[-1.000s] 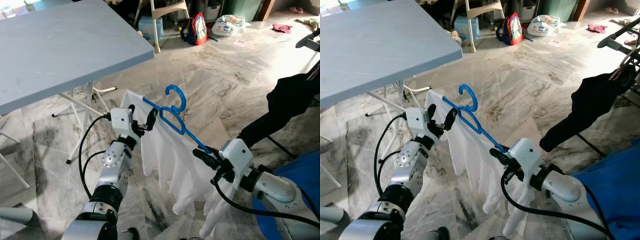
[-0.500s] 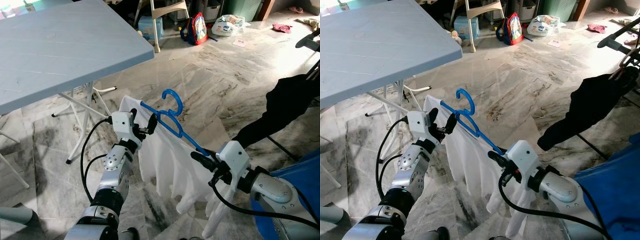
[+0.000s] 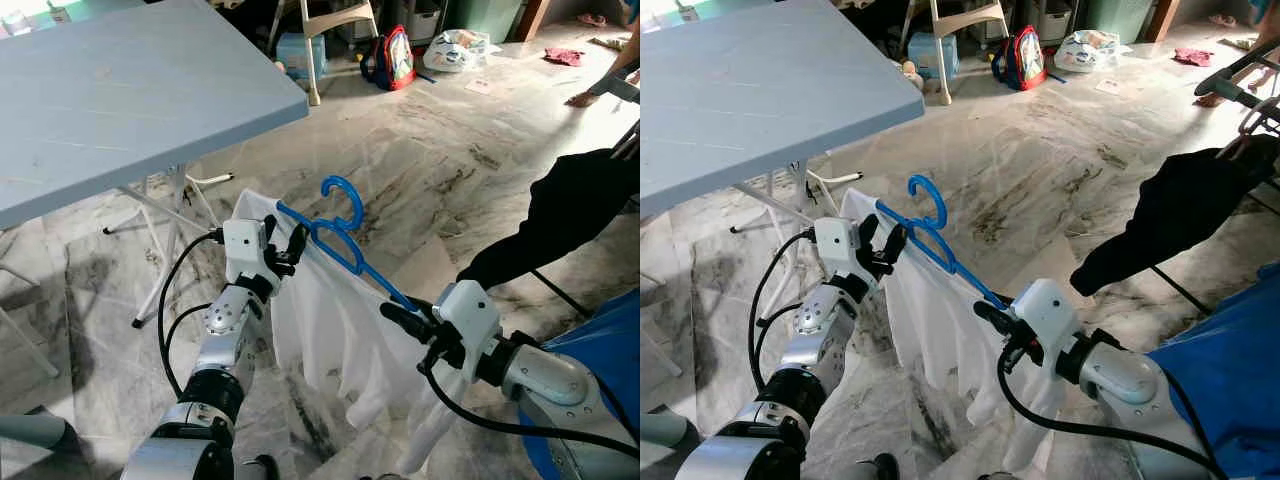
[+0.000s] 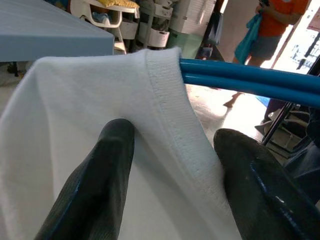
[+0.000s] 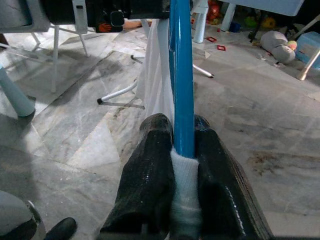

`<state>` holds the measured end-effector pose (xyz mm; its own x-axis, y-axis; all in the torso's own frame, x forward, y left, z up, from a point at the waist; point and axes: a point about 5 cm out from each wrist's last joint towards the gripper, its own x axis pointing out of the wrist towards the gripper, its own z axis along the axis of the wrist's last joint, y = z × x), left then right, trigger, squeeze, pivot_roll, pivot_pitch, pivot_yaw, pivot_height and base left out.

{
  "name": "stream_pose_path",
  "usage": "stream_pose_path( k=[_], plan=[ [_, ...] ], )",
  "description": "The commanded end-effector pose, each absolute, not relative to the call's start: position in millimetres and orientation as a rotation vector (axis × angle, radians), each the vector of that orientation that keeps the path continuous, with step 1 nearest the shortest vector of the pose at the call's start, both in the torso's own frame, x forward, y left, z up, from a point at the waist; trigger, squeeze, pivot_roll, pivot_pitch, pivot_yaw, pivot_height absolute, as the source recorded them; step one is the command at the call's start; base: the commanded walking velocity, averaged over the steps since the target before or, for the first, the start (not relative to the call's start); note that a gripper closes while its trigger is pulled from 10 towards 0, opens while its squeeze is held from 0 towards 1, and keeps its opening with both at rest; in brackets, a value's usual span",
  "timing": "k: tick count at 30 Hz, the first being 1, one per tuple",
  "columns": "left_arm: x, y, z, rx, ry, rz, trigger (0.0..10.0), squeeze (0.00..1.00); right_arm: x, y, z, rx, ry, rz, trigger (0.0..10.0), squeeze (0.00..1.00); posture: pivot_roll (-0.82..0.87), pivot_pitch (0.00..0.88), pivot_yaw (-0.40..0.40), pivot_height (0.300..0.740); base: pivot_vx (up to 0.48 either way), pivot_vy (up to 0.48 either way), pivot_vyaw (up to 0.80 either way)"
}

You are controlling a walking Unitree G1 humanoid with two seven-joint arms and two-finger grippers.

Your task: Hang hanger

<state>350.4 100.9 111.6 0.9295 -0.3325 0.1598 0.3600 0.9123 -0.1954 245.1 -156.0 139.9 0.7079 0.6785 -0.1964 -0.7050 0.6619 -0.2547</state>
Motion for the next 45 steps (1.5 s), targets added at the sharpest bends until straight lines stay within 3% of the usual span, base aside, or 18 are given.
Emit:
stream_pose_path(
  k=[1,26,36,37,38,45],
  plan=[
    [352,101,113,-0.205,-0.126,-0.370,0.0,0.00,246,-154,151,-0.336,0.026,0.779,10.0,0.00,-0.11,0.174,0.015,0.740,0.000,0.000,0.00],
    [356,103,117,-0.187,-0.123,-0.403,0.0,0.00,262,-163,155,-0.403,-0.022,0.624,10.0,0.00,-0.12,0.177,0.023,0.740,0.000,0.000,0.00],
    [357,105,117,-0.171,-0.117,-0.391,0.2,0.00,257,-159,152,-0.396,-0.011,0.669,10.0,0.00,-0.11,0.176,0.020,0.740,0.000,0.000,0.00],
    [358,103,119,-0.183,-0.118,-0.392,4.9,0.00,257,-159,152,-0.394,-0.011,0.671,10.0,0.00,-0.11,0.175,0.020,0.740,0.000,0.000,0.00],
    [359,98,122,-0.223,-0.127,-0.414,10.0,1.00,257,-158,151,-0.391,-0.010,0.680,10.0,0.00,-0.11,0.174,0.020,0.740,0.000,0.000,0.00],
    [355,82,129,-0.279,-0.165,-0.484,10.0,1.00,257,-154,149,-0.393,-0.006,0.694,10.0,0.00,-0.11,0.169,0.023,0.740,0.000,0.000,0.00]
  ],
)
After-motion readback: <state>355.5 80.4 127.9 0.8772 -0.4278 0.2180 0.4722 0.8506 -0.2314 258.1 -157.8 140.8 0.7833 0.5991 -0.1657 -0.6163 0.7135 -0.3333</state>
